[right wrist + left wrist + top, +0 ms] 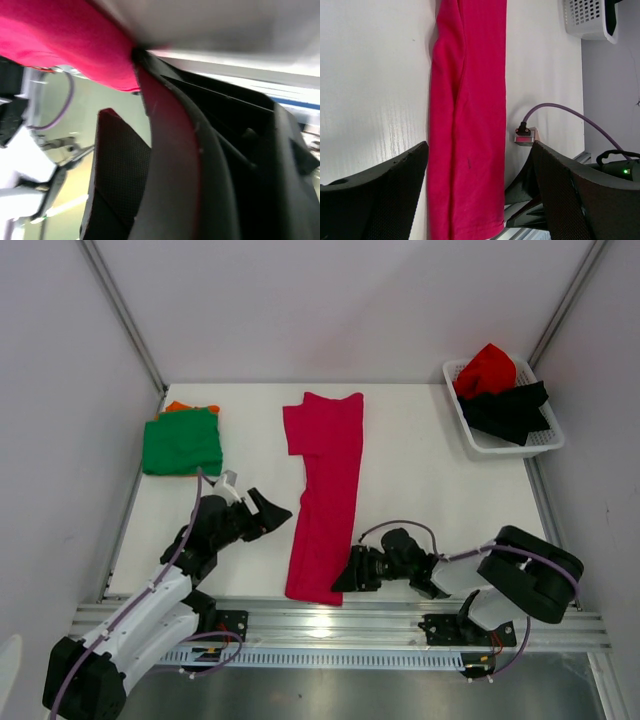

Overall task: Fold and stack the t-shirts
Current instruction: Grab the bottom of the folded rectangular tshirt with both arms

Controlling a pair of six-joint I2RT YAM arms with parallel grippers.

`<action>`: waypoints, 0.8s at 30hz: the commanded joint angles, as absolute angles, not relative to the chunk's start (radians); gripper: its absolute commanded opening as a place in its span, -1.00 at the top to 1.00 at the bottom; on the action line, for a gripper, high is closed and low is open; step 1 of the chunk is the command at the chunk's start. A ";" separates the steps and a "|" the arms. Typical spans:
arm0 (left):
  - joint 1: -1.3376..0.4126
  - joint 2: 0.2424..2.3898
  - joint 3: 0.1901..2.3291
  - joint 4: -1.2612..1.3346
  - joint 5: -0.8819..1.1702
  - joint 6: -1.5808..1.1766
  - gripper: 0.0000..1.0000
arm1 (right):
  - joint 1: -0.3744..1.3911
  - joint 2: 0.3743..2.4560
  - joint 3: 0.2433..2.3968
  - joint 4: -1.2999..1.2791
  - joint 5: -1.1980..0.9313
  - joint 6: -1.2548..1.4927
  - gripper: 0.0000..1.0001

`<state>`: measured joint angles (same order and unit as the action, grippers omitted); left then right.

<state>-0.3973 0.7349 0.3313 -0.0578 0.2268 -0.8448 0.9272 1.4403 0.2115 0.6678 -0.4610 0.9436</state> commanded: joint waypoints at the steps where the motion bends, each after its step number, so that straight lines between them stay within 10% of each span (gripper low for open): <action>1: -0.405 0.716 0.374 -0.072 0.198 -0.824 -0.73 | 0.962 1.551 0.192 0.577 -0.402 0.922 -0.08; 10: -0.406 0.729 0.353 -0.051 0.195 -0.818 -0.19 | 0.966 1.520 0.189 0.561 -0.385 0.900 0.86; 24: -0.506 0.746 0.241 -0.084 0.265 -0.934 -0.43 | 0.968 1.534 0.213 0.542 -0.380 0.882 0.94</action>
<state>-0.4618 0.7704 0.2707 -0.0719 0.2447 -0.8814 0.9585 1.5047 0.2199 0.6842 -0.4244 0.9203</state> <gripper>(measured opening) 0.711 0.042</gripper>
